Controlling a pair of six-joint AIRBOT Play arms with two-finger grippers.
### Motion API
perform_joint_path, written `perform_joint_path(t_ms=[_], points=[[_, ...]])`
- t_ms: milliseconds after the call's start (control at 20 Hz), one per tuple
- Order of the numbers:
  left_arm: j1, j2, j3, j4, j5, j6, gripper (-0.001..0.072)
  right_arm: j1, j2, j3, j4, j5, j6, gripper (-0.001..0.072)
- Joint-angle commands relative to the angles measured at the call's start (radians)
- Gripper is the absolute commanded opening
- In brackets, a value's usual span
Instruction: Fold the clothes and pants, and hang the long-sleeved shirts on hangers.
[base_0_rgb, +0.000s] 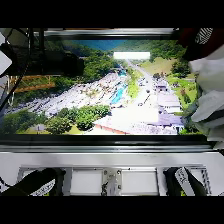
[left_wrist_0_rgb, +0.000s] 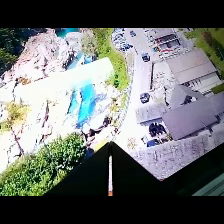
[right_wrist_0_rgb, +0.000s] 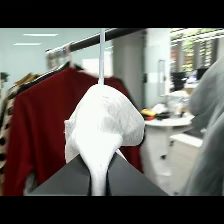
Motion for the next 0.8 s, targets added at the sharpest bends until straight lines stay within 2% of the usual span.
perform_joint_path(t_ms=[0, 250, 600, 750], points=[[-0.001, -0.003, 0.001, 0.000, 0.006, 0.002, 0.0024, -0.010, -0.040, 0.107, -0.011, -0.126, -0.049, 0.0015], [-0.001, -0.003, 0.001, 0.000, 0.013, 0.002, 0.0024, -0.010, -0.075, 0.218, -0.012, -0.212, -0.052, 0.0015], [-0.001, -0.003, 0.001, 0.002, 0.013, 0.002, 0.0023, -0.010, -0.077, 0.222, -0.014, -0.231, -0.052, 0.0015], [-0.001, -0.003, 0.001, 0.002, 0.011, 0.002, 0.0024, -0.010, -0.088, 0.222, -0.016, -0.300, -0.052, 0.0015]])
